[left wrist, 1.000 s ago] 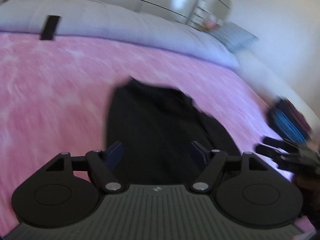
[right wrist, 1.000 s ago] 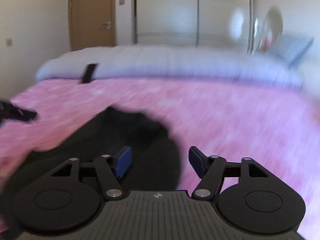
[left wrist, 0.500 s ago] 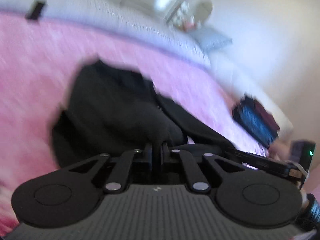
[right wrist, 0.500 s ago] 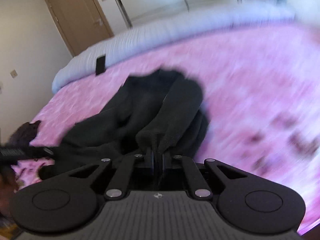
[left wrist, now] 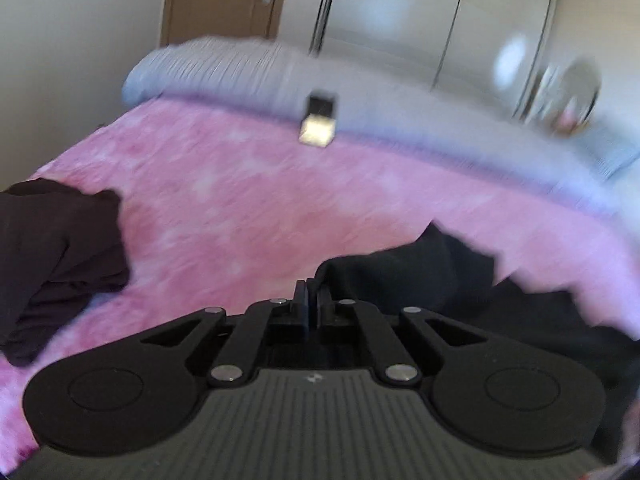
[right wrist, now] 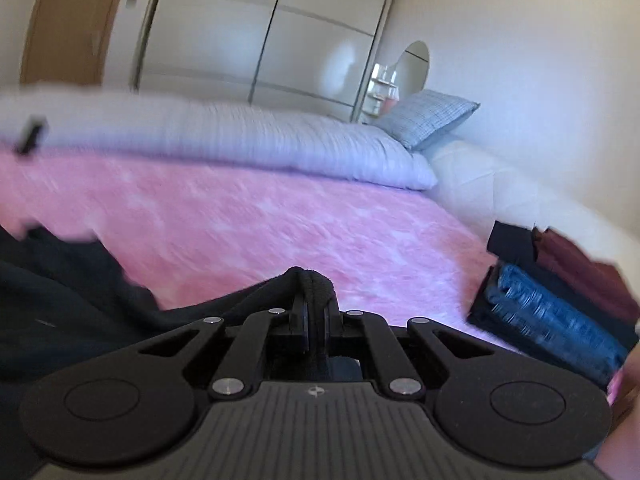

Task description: Fold clothes

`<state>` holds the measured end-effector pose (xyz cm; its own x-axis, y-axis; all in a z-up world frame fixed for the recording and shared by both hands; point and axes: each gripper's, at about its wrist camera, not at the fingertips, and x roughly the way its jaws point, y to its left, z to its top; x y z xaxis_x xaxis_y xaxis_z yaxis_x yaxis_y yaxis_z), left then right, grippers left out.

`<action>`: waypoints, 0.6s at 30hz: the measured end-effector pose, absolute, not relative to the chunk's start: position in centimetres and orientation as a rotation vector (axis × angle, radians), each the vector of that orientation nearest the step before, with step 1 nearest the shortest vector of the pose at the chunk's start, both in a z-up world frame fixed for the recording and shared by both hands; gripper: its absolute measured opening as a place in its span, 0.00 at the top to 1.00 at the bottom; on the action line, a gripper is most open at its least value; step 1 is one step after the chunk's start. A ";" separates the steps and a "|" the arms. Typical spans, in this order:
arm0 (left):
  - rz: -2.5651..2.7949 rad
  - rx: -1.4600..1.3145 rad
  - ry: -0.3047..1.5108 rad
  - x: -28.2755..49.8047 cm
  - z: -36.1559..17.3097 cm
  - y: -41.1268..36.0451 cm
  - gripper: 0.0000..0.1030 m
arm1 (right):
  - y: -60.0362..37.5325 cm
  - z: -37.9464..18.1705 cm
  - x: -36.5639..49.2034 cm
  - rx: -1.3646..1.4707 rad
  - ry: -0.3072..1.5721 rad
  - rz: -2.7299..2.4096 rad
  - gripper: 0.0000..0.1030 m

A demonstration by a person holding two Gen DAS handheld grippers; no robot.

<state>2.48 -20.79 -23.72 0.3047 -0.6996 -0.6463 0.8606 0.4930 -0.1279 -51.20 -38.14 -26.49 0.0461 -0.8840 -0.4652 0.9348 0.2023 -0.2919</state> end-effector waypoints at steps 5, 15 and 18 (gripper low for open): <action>-0.874 0.425 0.684 3.5 -26.0 -22.7 0.84 | -42.3 -31.2 -50.0 0.118 0.807 -1.462 0.70; -1.289 0.531 0.421 -8.2 -20.0 -28.9 0.29 | -38.5 -27.5 -47.5 0.068 0.556 -1.150 0.32; -1.486 0.593 0.457 -14.6 -23.6 -35.1 0.29 | -40.6 -29.0 -42.6 0.035 0.614 -0.899 0.32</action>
